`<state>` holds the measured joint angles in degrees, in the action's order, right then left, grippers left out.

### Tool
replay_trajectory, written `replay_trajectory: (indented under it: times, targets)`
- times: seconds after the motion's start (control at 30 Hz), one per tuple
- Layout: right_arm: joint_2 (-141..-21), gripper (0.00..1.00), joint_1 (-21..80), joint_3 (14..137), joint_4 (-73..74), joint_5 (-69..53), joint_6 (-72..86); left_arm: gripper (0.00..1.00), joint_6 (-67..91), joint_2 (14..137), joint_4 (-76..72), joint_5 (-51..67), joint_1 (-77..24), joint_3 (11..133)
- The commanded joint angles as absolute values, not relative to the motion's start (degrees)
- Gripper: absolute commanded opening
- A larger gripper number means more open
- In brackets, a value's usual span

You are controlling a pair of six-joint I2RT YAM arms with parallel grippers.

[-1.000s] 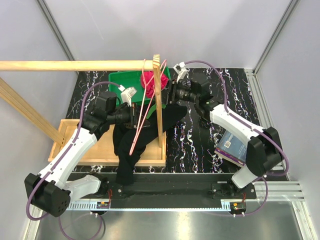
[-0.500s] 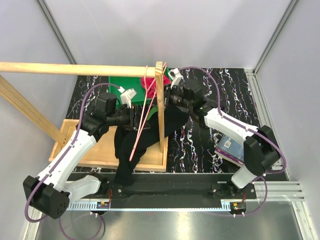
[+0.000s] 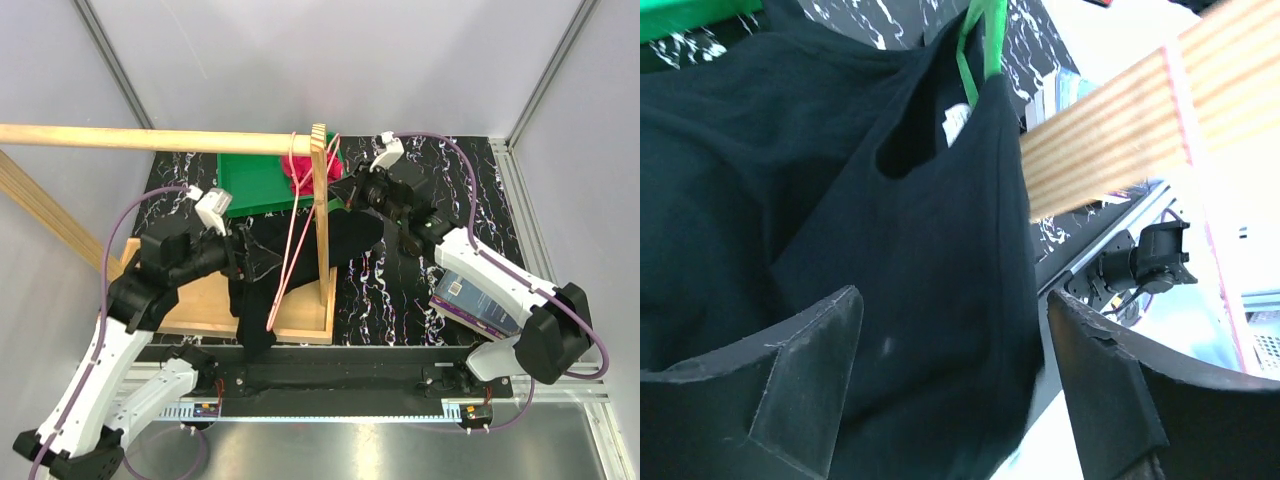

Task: Remove the t-shirt from the hanger

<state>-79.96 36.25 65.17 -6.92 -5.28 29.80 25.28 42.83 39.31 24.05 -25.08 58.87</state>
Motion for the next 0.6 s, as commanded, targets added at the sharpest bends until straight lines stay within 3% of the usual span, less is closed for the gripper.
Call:
replay_trajectory:
  times: [0.0, 0.37, 0.47, 0.57]
  targets:
    - [-79.54, 0.00, 35.95, 69.87, -3.87, -0.62, 28.91, 0.80, 25.14, 38.07, 40.34, 21.80, -25.31, 57.14]
    - [-79.19, 0.00, 36.03, 71.54, -1.41, 1.22, 32.34, 0.74, 27.77, 33.41, 41.75, 20.83, -25.40, 49.49]
    - [-79.45, 0.00, 35.95, 72.51, -0.44, 2.72, 32.26, 0.67, 27.60, 31.91, 43.06, 19.52, -25.31, 49.04]
    - [-79.37, 0.00, 35.95, 73.12, 1.49, 4.56, 32.52, 0.52, 27.33, 31.20, 44.99, 17.85, -25.31, 49.57]
